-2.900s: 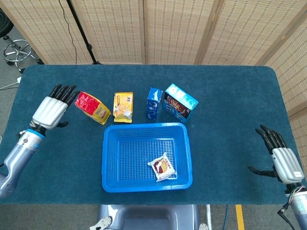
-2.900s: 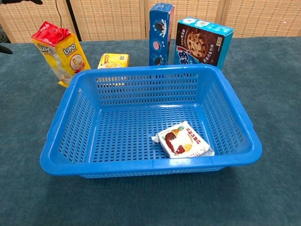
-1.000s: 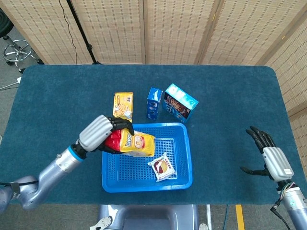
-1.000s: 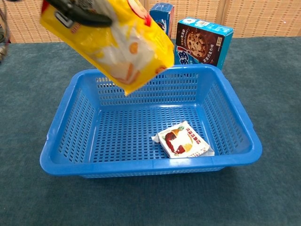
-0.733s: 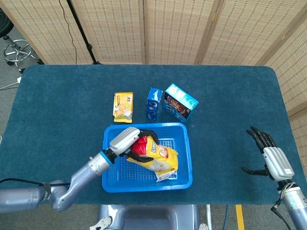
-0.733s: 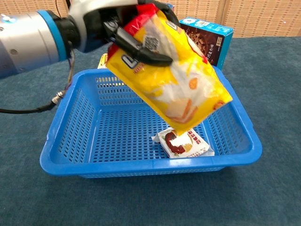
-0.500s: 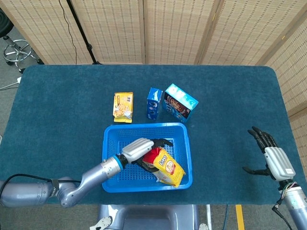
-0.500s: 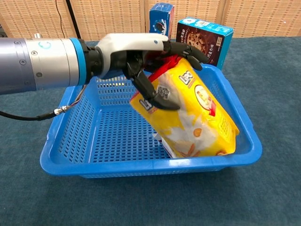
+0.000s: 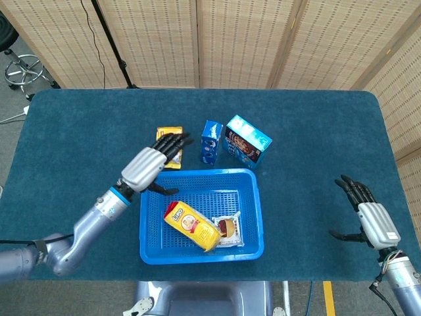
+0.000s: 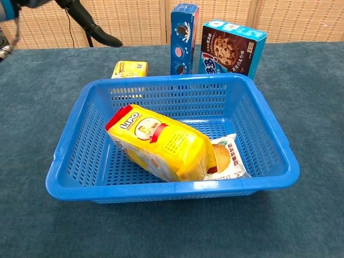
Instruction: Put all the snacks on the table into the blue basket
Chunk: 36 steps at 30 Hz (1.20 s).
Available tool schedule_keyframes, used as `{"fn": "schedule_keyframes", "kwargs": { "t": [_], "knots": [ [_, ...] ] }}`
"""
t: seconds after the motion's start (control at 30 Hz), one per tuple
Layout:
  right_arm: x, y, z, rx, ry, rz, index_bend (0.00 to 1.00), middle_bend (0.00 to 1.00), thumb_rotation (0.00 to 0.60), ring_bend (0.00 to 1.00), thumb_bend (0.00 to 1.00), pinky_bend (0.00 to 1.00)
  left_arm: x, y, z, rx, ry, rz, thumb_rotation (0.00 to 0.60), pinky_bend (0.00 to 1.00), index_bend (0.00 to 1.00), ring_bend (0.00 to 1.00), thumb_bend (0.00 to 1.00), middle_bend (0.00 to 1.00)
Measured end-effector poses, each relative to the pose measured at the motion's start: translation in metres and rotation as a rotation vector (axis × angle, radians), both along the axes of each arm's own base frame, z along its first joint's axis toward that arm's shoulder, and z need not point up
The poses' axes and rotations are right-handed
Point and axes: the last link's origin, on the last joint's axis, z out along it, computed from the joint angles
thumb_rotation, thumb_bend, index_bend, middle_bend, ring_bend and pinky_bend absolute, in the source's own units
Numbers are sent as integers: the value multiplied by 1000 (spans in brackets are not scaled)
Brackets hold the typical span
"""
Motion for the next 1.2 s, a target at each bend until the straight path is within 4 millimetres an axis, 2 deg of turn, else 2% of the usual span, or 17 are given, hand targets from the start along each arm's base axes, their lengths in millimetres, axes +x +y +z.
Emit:
{"fn": "schedule_keyframes", "kwargs": {
  "t": [0.13,0.37,0.47,0.63,0.83,1.2],
  "knots": [
    [1,-1,-2,5,-1,1,0,0,600,0,0,0,-22,16,21,57,87,41,600,0,0,0,53,0],
    [1,-2,-5,11,13,1,0,0,600,0,0,0,-60,50,30,148,309,111,600,0,0,0,72,0],
    [1,-2,-4,1,17,0,0,0,600,0,0,0,-74,61,21,177,394,120,600,0,0,0,73,0],
    [1,-2,-3,-2,9,-4,0,0,600,0,0,0,-94,74,-9,138,443,169,600,0,0,0,73,0],
    [0,-3,-2,1,8,-9,0,0,600,0,0,0,-95,85,-41,98,469,178,600,0,0,0,73,0],
    [-1,-2,0,-4,-7,-18,0,0,600,0,0,0,-96,104,-52,219,654,12,600,0,0,0,73,0]
  ]
}}
